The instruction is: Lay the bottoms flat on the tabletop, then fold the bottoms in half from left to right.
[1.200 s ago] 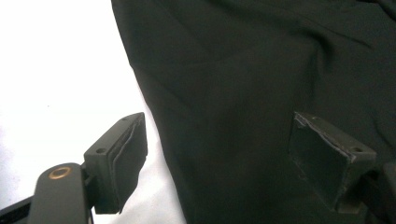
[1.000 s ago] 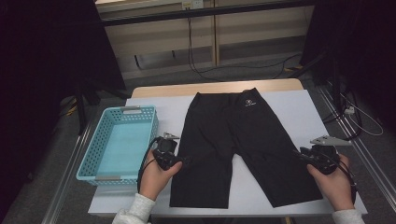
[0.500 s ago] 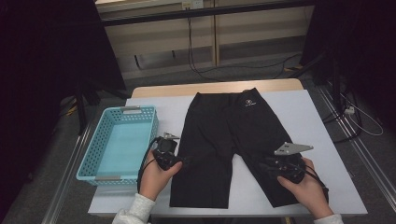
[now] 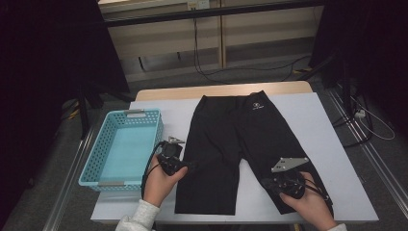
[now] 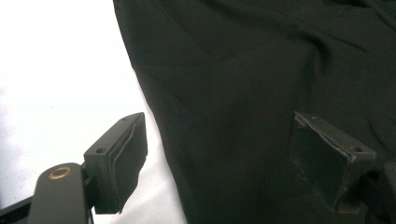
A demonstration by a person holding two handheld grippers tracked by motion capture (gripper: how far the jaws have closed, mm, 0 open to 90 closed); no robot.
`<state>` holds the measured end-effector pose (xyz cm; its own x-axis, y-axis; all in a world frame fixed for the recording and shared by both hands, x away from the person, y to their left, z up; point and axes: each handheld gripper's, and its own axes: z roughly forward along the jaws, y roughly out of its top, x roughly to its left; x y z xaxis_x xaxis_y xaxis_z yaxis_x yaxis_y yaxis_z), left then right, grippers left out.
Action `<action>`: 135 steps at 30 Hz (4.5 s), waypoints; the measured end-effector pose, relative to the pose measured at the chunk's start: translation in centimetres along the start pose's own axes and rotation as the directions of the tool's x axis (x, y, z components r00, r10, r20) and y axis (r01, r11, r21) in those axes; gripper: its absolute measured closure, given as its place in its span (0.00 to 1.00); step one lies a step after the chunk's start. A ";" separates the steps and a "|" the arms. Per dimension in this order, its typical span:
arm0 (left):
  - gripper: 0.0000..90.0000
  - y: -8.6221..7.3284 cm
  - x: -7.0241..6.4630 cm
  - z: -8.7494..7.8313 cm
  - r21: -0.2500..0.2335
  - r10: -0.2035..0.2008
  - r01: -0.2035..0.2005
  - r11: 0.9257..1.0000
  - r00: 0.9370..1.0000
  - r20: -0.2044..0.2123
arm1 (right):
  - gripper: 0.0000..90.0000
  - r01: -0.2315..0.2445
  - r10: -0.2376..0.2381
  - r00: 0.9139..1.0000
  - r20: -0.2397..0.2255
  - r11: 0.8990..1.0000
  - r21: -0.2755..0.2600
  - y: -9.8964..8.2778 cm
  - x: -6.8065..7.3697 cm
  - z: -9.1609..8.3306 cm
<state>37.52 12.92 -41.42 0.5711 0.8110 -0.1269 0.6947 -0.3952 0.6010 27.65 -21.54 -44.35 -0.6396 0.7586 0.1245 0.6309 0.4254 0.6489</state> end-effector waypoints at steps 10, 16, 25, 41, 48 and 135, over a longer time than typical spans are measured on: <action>0.22 -0.1 -0.1 0.0 0.008 -0.005 0.005 1.000 1.000 -0.004 | 1.00 -0.008 0.008 0.998 -0.066 1.000 -0.009 0.7 1.0 1.0; 0.22 -0.1 -0.1 0.0 0.008 -0.007 0.007 1.000 1.000 0.001 | 0.82 0.010 -0.013 0.999 -0.052 0.999 -0.044 0.9 1.3 0.9; 0.19 -0.2 -0.1 0.0 0.010 -0.005 0.005 1.000 1.000 0.015 | 0.44 -0.034 0.042 0.998 0.047 0.988 -0.150 1.3 -0.1 0.3; 0.17 -0.3 0.1 -0.1 0.006 -0.010 0.010 1.000 1.000 0.023 | 0.28 -0.031 0.042 0.997 0.064 0.987 -0.157 1.5 -0.2 0.3; 0.15 -0.5 0.3 0.1 0.007 -0.008 0.008 1.000 1.000 0.002 | 0.23 -0.039 0.051 0.996 0.067 0.984 -0.173 1.6 -0.4 0.4; 0.99 -0.9 -3.6 0.4 -0.048 -0.006 0.013 0.999 0.991 0.134 | 0.17 -0.035 0.058 0.994 0.091 0.971 -0.238 3.1 -1.1 1.2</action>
<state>35.02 10.20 -41.77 0.6205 0.7480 -0.2355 0.6799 -0.3635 0.6369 30.82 -20.50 -43.38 -0.5593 0.8237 0.0931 0.5299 0.2689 0.8043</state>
